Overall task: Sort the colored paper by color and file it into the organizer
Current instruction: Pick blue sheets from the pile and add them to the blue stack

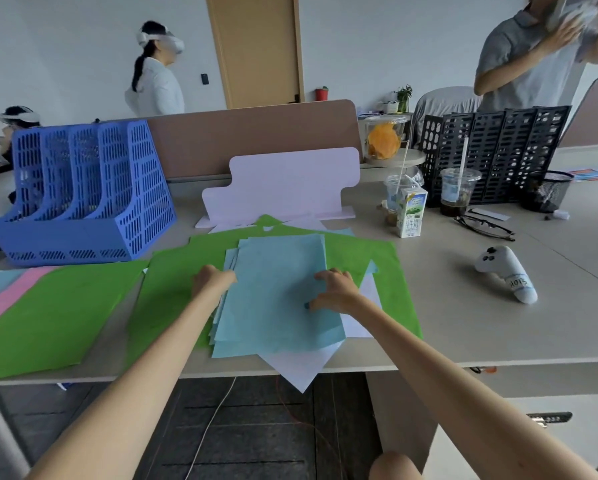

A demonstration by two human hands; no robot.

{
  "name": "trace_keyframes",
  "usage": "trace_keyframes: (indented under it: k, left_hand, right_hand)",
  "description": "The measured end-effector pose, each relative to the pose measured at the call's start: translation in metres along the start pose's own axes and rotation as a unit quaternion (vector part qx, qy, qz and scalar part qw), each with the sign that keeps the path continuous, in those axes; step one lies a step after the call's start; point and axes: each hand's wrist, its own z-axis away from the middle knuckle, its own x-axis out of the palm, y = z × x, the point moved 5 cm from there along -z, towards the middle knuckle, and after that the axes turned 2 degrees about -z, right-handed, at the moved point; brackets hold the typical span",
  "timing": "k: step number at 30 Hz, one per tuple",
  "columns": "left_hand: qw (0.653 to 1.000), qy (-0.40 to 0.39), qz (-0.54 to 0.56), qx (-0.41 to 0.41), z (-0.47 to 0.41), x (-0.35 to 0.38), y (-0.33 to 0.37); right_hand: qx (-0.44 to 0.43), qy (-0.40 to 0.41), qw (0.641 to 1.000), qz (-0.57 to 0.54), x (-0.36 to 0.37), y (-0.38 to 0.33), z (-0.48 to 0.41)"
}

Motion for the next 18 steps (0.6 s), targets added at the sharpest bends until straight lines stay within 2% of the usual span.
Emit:
trace_keyframes:
  k: [10,13,16,18]
  left_hand:
    - [0.995,-0.053,0.068,-0.051,-0.012,-0.003,-0.008]
    - [0.995,-0.064,0.046,-0.055,-0.013,-0.001,-0.006]
    - [0.991,-0.099,0.073,-0.057,-0.016,0.002,-0.003]
    - [0.992,-0.089,0.083,-0.040,-0.016,0.002,0.000]
  right_hand:
    - [-0.013,-0.004,1.000,-0.022,0.002,0.006,-0.003]
    - [-0.014,-0.001,1.000,-0.023,0.002,0.006,-0.001]
    - [-0.017,0.000,0.999,-0.031,0.002,0.007,0.001]
    - [-0.020,0.001,0.999,-0.030,0.002,0.006,0.003]
